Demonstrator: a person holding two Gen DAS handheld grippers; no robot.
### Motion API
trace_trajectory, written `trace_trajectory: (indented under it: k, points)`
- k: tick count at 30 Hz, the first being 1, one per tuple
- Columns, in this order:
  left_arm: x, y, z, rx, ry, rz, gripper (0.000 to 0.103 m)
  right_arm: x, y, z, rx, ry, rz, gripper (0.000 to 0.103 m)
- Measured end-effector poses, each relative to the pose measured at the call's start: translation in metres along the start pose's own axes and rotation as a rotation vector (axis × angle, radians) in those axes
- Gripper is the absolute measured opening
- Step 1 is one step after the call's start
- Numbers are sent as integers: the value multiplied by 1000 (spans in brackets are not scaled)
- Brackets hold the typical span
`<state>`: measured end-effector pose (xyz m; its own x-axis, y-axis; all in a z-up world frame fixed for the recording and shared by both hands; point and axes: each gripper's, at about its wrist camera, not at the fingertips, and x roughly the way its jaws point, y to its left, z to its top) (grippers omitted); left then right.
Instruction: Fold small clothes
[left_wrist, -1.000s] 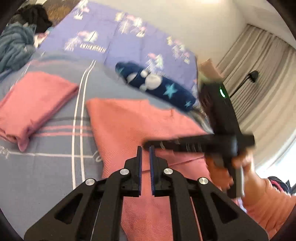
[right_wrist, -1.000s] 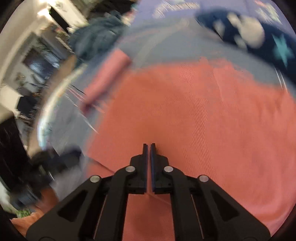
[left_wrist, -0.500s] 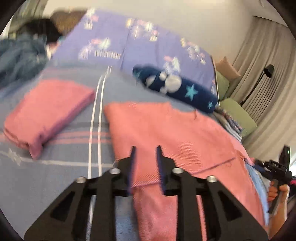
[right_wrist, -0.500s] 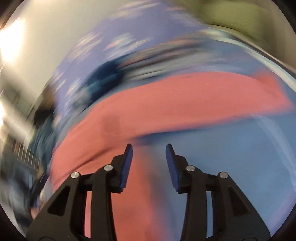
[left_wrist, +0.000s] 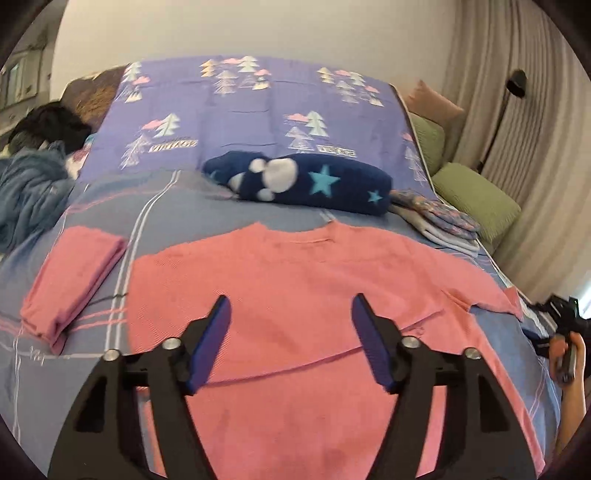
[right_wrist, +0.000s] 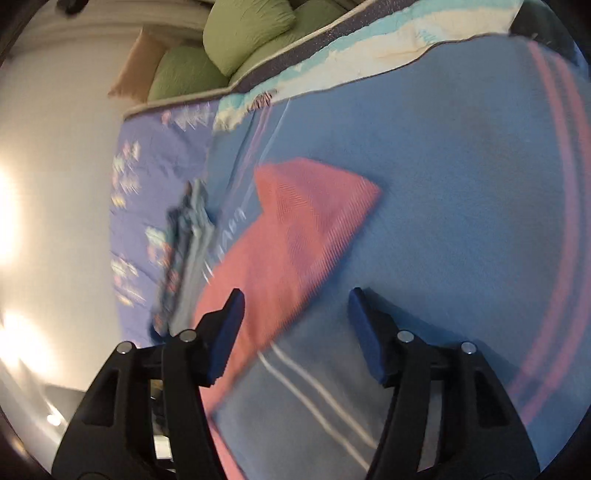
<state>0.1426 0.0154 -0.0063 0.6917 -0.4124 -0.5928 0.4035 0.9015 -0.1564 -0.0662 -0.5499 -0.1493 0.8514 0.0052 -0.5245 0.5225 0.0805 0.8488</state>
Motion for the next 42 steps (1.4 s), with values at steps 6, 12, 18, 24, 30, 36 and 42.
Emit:
trace_trajectory:
  k: [6,12,18,24,30,36,42]
  points:
    - [22,-22,8,-1,13,-9,87,15,-5,30,97,-35,40,33]
    - [52,-11,6,-89,65,6,87,10,7,28,2,-38,58,10]
    - [54,19,3,-143,29,34,87,-7,105,-10,-313,-94,98,10]
    - [48,62,-9,-327,14,-89,87,16,235,-145,-783,-17,197,11]
    - [54,90,-17,-463,32,-340,87,100,261,-275,-978,303,219,12]
    - [69,86,-23,-523,122,-514,87,142,228,-360,-1205,541,98,12]
    - [66,80,-22,-525,118,-534,87,126,222,-359,-1364,397,18,22]
